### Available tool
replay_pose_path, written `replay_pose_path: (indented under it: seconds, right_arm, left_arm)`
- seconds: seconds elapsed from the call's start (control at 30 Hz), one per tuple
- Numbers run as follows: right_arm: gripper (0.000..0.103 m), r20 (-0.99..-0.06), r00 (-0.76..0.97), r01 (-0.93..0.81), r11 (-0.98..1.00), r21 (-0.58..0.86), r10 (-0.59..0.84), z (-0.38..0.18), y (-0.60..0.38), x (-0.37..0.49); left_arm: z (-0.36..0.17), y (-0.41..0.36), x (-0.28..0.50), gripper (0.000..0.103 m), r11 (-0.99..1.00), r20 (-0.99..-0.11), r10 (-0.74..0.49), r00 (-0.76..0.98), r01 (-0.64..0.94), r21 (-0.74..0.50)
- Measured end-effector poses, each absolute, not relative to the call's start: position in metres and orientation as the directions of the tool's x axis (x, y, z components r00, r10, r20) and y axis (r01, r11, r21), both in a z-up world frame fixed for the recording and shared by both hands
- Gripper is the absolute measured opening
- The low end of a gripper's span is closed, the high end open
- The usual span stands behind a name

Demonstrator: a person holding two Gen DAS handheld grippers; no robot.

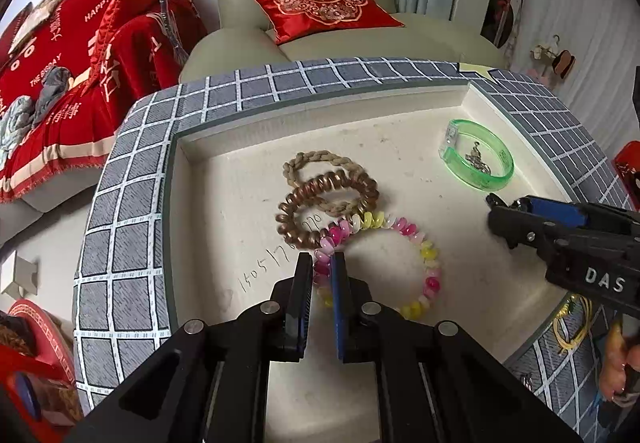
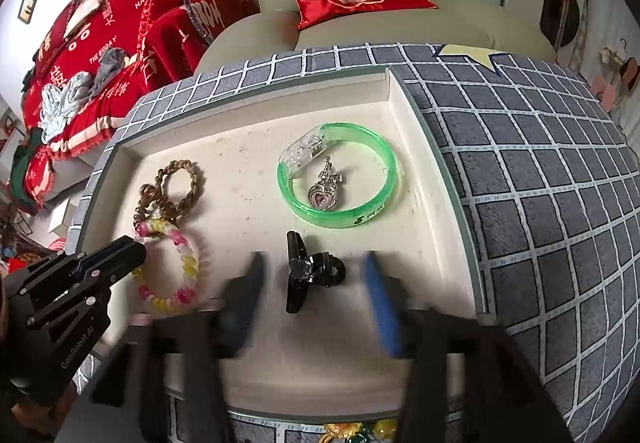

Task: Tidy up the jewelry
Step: 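Carry the beaded bracelet into the tray with the left tool while the right tool drops the claw clip there, then open the left tool to release the beaded bracelet in the tray, then move both tools back toward the loose jewelry on the table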

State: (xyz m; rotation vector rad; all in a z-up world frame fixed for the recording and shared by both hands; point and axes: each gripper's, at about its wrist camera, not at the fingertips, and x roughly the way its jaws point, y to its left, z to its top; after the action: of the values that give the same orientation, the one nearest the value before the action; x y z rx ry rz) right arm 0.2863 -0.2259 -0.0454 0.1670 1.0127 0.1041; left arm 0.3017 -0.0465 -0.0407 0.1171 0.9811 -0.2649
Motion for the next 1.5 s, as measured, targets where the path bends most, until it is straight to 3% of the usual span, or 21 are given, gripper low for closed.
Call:
replay_pose_path:
  seconds: [0.27,0.77,1.23,1.27,1.3,1.33,1.4,1.5]
  right_arm:
    - [0.073,-0.791,0.565,-0.002,0.959,0.284,0.235,-0.026,-0.234,0.272]
    - [0.075,-0.74,0.623,0.001,0.946,0.324,0.253,0.008,-0.243,0.232]
    - [0.085,-0.689,0.674,0.018,0.926,0.377,0.267,0.032,-0.254,0.187]
    - [0.085,-0.688,0.674,0.017,0.925,0.379,0.27,0.032,-0.255,0.184]
    - [0.085,-0.687,0.674,0.016,0.925,0.381,0.271,0.032,-0.256,0.18]
    - [0.086,-0.688,0.674,0.016,0.925,0.379,0.27,0.033,-0.256,0.177]
    - [0.103,-0.688,0.678,0.017,0.93,0.367,0.259,0.033,-0.257,0.171]
    - [0.103,-0.674,0.696,0.014,0.933,0.359,0.249,0.034,-0.259,0.16]
  left_arm:
    - [-0.042,-0.045,0.298,0.025,0.969,-0.84,-0.152,0.521,0.244,-0.024]
    - [-0.023,-0.036,0.294,0.026,0.977,-0.811,-0.158,0.564,0.209,-0.045]
    - [0.003,-0.018,0.256,0.026,0.974,-0.781,-0.202,0.592,0.205,-0.096]
    - [0.004,-0.017,0.253,0.031,0.974,-0.779,-0.204,0.593,0.203,-0.101]
    - [0.006,-0.015,0.249,0.05,0.974,-0.778,-0.208,0.593,0.202,-0.107]
    - [0.007,-0.014,0.246,0.103,0.976,-0.779,-0.201,0.594,0.192,-0.106]
    - [0.01,-0.012,0.237,0.103,0.981,-0.756,-0.177,0.63,0.172,-0.086]
    - [0.011,-0.013,0.229,0.103,0.979,-0.748,-0.18,0.638,0.192,-0.072]
